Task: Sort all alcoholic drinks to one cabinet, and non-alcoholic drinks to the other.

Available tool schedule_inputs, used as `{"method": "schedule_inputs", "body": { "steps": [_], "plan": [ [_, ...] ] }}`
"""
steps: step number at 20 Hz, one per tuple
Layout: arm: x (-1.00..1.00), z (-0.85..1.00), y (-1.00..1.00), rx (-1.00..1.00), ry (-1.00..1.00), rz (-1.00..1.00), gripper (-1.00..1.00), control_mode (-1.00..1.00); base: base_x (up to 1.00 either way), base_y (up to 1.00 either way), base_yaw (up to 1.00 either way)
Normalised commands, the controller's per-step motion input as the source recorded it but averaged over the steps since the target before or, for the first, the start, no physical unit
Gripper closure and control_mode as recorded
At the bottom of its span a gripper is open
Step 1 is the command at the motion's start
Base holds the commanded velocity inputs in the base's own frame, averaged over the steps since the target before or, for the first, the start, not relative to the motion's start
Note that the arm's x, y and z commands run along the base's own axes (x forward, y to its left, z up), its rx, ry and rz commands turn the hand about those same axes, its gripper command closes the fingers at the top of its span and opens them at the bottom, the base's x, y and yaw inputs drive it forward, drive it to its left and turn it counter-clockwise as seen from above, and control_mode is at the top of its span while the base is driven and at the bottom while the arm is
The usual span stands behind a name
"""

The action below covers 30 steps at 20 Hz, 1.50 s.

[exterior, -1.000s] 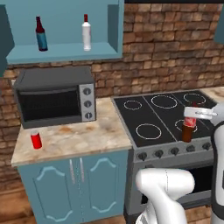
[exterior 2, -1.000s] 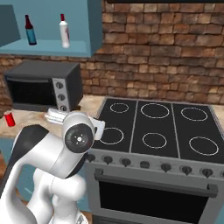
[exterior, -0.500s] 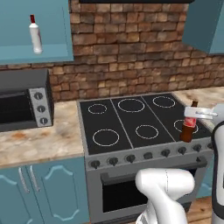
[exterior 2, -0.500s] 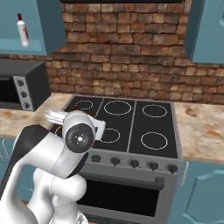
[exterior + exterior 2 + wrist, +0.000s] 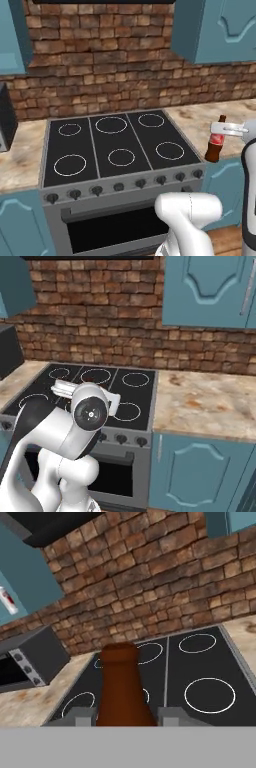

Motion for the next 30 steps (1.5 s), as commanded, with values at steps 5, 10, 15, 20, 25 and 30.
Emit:
{"method": "schedule_inputs", "body": {
  "steps": [5,10,15,20,25,30],
  "plan": [
    [0.00,0.00,0.00,0.00,0.00,0.00,1.00,1.00,0.12,-0.62,-0.32],
    [0.00,0.00,0.00,0.00,0.00,0.00,1.00,1.00,0.06,-0.41,-0.59],
    [0.00,0.00,0.00,0.00,0.00,0.00,1.00,1.00,0.13,-0.39,-0.60],
    [0.00,0.00,0.00,0.00,0.00,0.00,1.00,1.00,0.20,-0.30,-0.60],
    [0.00,0.00,0.00,0.00,0.00,0.00,1.00,1.00,0.15,-0.22,-0.58],
    [0.00,0.00,0.00,0.00,0.00,0.00,1.00,1.00,0.08,-0.15,-0.58]
  ]
}}
